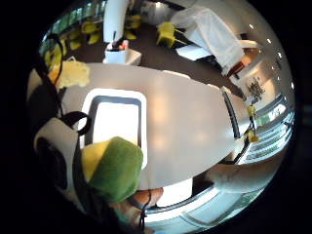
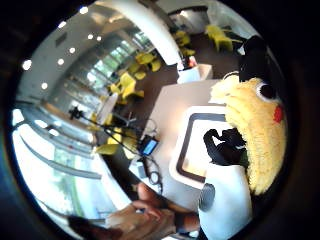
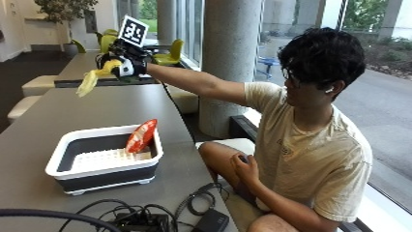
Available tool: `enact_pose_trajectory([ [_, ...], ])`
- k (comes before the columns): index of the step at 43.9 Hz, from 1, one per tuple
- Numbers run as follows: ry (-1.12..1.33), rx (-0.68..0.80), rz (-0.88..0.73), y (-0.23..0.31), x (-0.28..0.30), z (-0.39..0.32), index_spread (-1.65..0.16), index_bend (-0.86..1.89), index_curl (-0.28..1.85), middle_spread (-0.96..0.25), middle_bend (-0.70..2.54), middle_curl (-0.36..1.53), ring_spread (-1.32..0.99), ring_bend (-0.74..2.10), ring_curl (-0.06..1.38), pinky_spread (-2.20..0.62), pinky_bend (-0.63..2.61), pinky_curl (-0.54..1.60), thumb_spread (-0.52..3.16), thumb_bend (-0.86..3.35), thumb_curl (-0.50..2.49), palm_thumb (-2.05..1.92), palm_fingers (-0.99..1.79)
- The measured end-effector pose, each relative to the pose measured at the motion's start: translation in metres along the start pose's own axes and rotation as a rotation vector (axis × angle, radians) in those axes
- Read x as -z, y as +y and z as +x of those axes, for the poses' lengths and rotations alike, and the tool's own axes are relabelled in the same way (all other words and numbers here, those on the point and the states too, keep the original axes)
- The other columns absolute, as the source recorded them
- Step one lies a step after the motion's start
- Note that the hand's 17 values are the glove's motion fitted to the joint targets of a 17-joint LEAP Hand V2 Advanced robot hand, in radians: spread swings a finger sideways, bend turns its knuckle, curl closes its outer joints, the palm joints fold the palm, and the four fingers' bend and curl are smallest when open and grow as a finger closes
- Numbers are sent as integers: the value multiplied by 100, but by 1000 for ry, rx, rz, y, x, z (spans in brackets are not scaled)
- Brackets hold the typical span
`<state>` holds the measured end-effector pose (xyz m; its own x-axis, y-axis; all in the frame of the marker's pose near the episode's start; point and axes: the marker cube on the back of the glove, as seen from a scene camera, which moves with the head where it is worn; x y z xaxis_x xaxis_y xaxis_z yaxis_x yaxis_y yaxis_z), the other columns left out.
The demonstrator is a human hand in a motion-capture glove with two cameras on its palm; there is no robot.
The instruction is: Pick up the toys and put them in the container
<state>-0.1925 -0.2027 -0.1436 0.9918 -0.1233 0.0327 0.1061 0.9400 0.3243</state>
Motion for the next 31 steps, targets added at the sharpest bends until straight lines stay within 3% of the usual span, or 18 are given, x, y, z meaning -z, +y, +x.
enact_pose_trajectory([
  [4,65,-48,-50,-2,-18,-2,-31,73,36,-34,126,88,-43,155,80,-41,131,63,73,37,165,53,76],
  [8,-43,27,-105,-8,-44,-22,-32,72,37,-34,125,89,-43,155,81,-41,132,63,72,37,168,52,72],
  [13,2,-126,-167,-4,-62,-27,-32,64,38,-35,122,89,-44,155,81,-41,134,63,71,36,171,51,63],
  [20,36,-75,-253,-3,-79,-28,-33,48,38,-36,114,88,-45,151,80,-41,139,63,70,31,171,50,43],
  [23,94,-21,-329,-1,-84,-25,-32,35,36,-36,106,86,-46,148,79,-41,143,63,70,28,169,48,27],
  [27,21,-96,-398,6,-94,-36,-32,20,33,-33,86,79,-47,142,77,-41,149,62,75,23,163,44,5],
  [31,126,-26,-417,7,-93,-21,-31,15,30,-28,60,69,-42,135,71,-38,152,58,90,18,152,29,-9],
])
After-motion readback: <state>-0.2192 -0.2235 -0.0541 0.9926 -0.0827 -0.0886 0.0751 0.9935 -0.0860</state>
